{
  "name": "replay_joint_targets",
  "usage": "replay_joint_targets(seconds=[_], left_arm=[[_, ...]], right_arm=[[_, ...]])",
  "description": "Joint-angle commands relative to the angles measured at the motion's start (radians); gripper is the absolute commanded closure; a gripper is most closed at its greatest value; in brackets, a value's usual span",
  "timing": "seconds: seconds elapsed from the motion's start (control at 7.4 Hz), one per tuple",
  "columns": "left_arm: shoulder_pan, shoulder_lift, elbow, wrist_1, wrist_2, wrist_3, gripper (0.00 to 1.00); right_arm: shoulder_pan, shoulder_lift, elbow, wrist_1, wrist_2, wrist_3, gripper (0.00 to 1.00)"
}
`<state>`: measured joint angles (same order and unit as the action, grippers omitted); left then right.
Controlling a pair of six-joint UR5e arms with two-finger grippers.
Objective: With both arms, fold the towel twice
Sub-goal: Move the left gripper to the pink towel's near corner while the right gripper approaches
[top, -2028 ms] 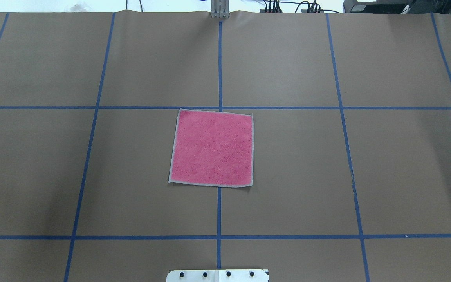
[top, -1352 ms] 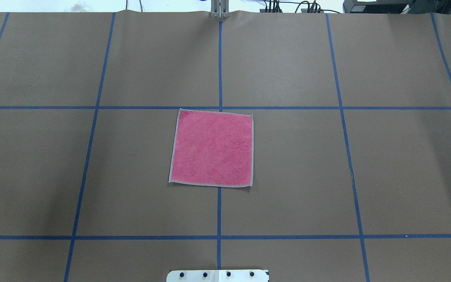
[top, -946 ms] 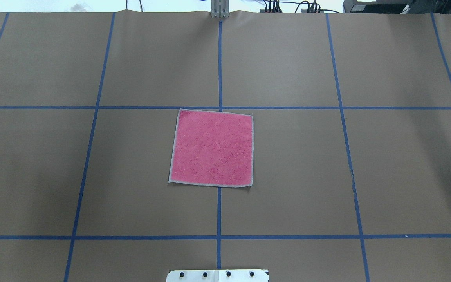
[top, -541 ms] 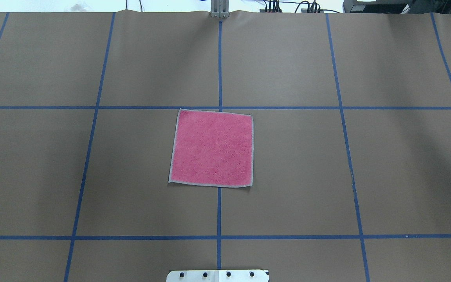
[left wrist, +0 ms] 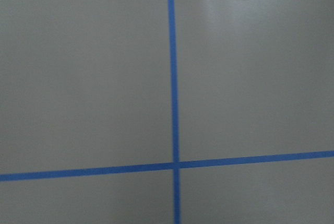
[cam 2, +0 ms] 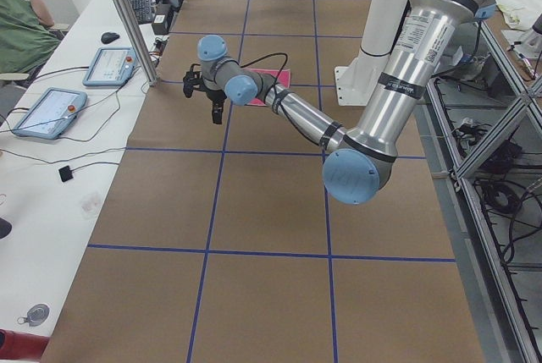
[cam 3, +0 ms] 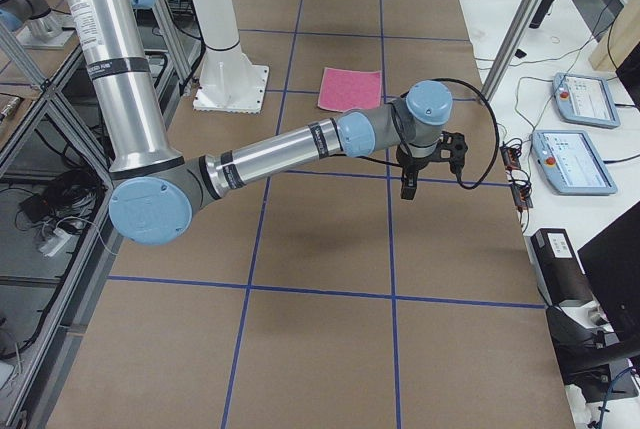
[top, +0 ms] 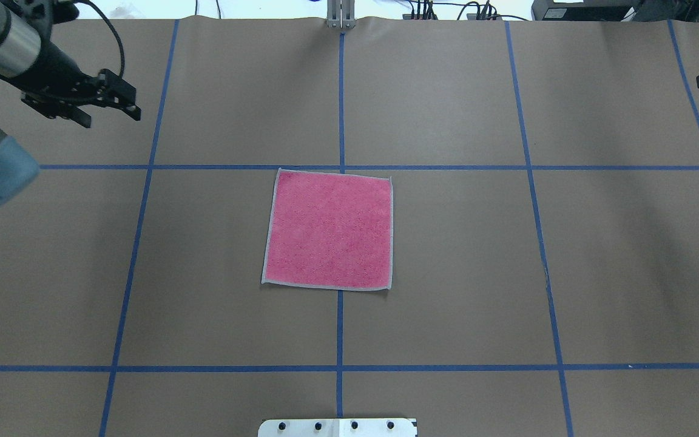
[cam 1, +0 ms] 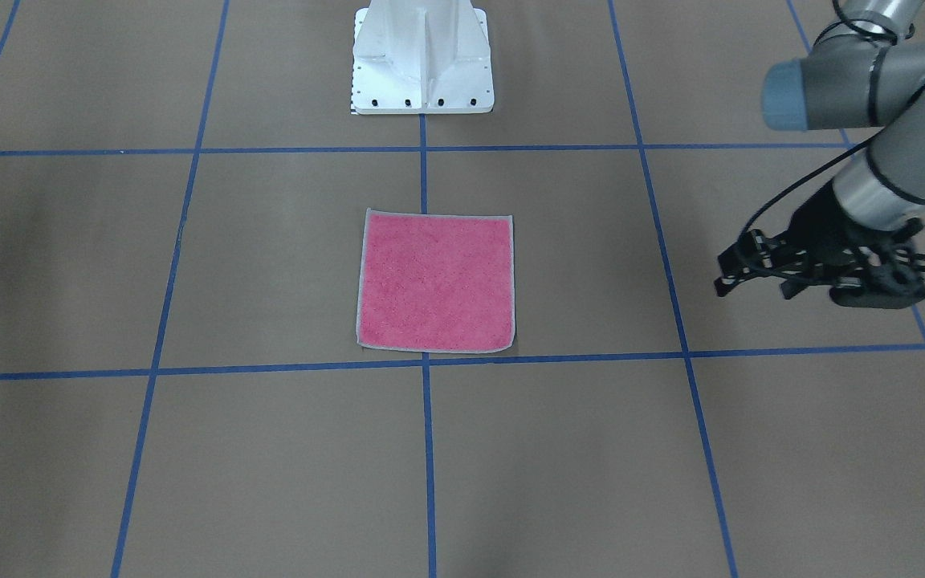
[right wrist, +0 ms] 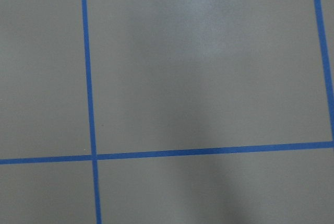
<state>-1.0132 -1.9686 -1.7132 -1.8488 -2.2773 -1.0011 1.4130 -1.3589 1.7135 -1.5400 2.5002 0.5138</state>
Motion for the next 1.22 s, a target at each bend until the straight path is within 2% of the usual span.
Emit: replay_joint_targets(seconds=[0.0, 0.27, 0.54, 0.68, 0.81, 1.08], left_arm=[[0.178, -0.003, -0.008, -0.231, 0.152, -0.44, 0.0], [0.273, 0.004, -0.064, -0.265, 0.218, -0.609, 0.0], [0.429, 0.025, -0.069, -0.262, 0.368, -0.626, 0.0], [0.474, 0.024, -0.068, -0.262, 0.39, -0.64, 0.0], [0.498, 0.019, -0.066, -0.262, 0.392, -0.658, 0.0], [0.537, 0.016, -0.054, -0.262, 0.392, -0.659, 0.0]], right_arm=[[-0.064, -0.083, 0.003, 0.323, -0.001, 0.226, 0.0], [-0.188, -0.109, 0.003, 0.611, -0.036, 0.576, 0.0], [-0.332, -0.1, 0.024, 0.732, -0.067, 0.872, 0.0], [-0.392, -0.1, 0.028, 0.794, -0.111, 0.912, 0.0], [-0.445, -0.097, 0.028, 0.807, -0.147, 0.926, 0.0], [-0.498, -0.089, 0.047, 0.808, -0.155, 0.934, 0.0]])
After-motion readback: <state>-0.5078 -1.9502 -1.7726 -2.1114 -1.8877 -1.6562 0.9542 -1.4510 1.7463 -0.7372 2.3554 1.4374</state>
